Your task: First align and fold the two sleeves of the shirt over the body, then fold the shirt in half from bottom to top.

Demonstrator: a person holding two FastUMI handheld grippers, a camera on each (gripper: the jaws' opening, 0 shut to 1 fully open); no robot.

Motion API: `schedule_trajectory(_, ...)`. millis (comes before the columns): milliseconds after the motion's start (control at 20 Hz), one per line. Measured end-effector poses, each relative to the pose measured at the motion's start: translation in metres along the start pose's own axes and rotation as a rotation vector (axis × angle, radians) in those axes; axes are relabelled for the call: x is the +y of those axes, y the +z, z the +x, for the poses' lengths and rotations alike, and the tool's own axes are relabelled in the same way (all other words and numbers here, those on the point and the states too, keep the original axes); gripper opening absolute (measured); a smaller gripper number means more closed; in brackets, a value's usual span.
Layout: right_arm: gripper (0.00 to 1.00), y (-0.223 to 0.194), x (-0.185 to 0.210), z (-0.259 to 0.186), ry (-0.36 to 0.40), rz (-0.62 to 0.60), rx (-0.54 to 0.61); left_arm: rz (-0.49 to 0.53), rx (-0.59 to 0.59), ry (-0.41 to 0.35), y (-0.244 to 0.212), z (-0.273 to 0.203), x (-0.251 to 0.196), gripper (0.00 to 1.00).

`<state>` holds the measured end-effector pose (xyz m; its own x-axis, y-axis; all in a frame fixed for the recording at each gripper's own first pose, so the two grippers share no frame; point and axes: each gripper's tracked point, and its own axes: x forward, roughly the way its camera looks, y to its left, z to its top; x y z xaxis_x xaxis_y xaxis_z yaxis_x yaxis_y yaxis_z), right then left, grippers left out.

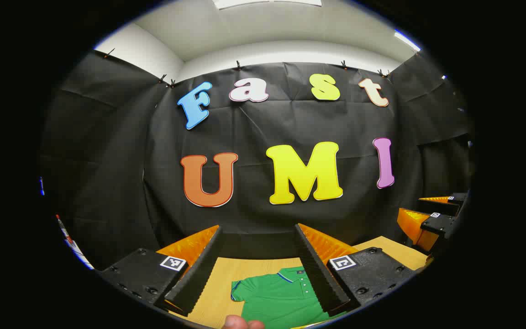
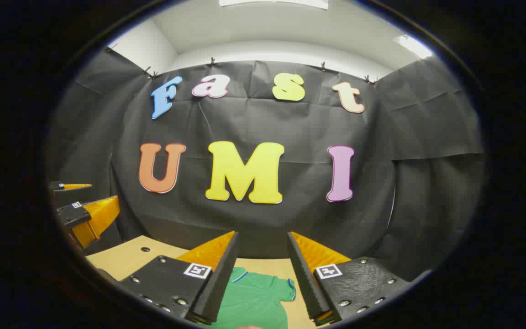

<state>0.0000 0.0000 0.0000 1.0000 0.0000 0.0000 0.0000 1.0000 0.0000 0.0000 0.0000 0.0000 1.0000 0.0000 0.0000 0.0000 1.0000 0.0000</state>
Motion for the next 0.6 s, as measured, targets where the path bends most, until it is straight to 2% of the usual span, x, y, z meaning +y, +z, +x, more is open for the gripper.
schedule_trajectory(50, 0.68, -0.001, -0.001, 0.0, -0.003, 0.0, 0.002, -0.002, 0.002, -0.003, -0.001, 0.001, -0.001, 0.98)
schedule_trajectory(600, 0.68, -0.001, -0.008, -0.001, -0.035, -0.006, 0.012, -0.015, 0.002, -0.031, -0.004, 0.012, -0.011, 0.98)
